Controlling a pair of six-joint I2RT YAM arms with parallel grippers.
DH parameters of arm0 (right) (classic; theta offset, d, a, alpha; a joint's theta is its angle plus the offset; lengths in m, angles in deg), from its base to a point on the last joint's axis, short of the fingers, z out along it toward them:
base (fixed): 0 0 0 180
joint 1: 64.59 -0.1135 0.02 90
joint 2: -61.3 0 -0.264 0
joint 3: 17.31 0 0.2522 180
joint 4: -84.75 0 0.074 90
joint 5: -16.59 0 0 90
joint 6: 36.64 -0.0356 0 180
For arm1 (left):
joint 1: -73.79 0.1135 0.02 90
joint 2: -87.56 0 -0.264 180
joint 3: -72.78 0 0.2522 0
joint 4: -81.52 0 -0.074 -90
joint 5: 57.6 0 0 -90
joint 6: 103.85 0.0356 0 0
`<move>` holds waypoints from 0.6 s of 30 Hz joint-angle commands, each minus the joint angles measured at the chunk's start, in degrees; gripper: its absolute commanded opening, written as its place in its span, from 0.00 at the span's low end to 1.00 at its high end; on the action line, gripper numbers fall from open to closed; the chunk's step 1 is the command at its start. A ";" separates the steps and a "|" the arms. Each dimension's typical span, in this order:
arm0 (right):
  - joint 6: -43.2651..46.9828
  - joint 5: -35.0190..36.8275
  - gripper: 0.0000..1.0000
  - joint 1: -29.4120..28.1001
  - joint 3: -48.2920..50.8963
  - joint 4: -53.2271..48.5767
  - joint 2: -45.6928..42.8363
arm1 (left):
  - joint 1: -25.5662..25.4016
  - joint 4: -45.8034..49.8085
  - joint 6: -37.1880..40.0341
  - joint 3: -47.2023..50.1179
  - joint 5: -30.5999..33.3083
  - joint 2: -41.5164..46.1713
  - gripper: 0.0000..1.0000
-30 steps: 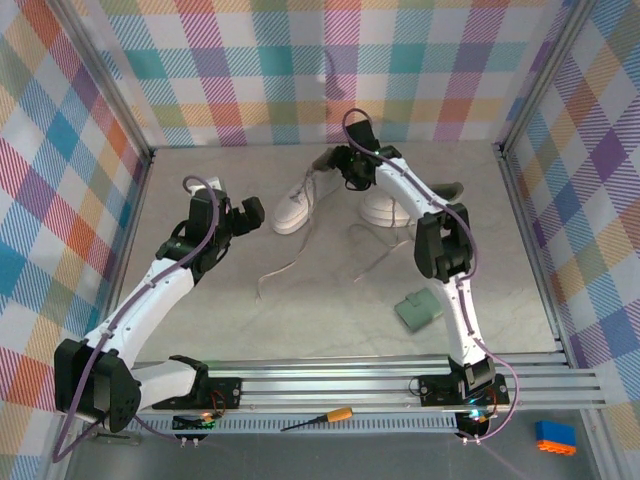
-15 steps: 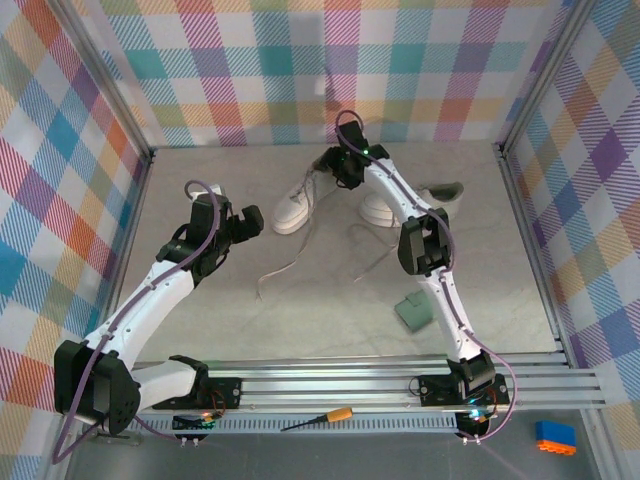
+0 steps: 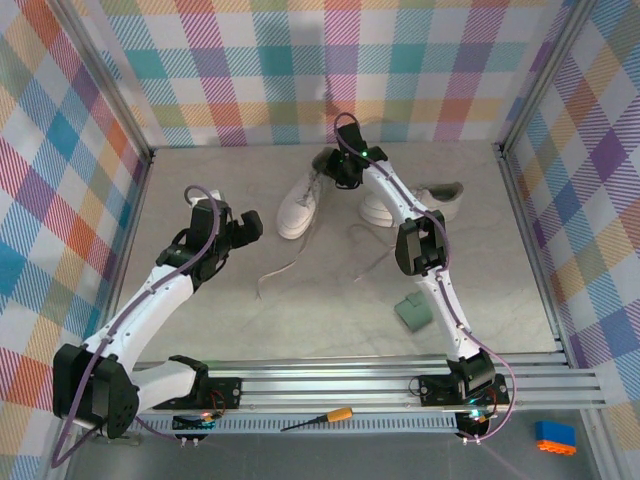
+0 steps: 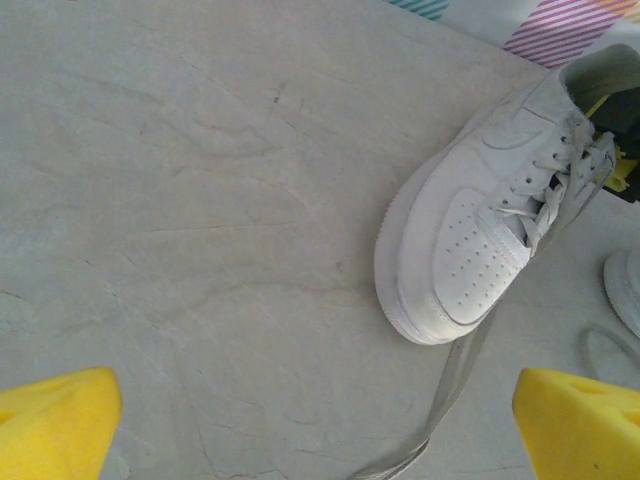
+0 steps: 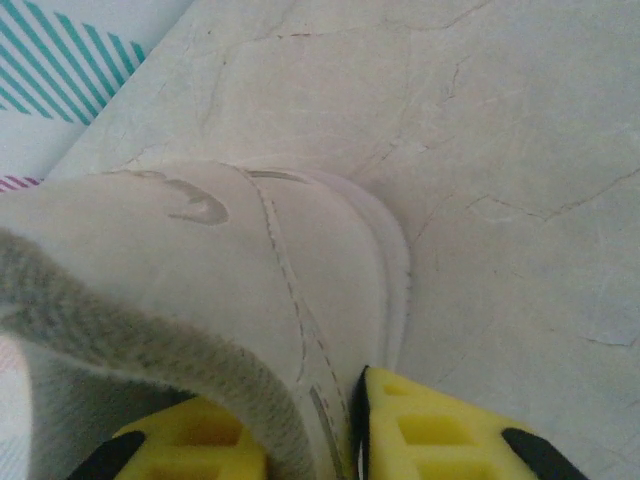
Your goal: Tie the shoes
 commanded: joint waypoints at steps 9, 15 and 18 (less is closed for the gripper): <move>3.26 -1.72 0.00 -0.60 4.52 3.12 -21.18 | -0.22 -5.04 0.16 4.91 -5.46 6.72 1.00; 5.25 -0.70 0.00 -1.79 17.01 7.93 -35.01 | -0.30 -8.58 1.54 6.75 -9.82 7.56 1.00; 7.75 0.40 0.00 -2.19 23.82 10.16 -42.27 | -0.44 -9.86 1.23 7.46 -11.03 7.52 1.00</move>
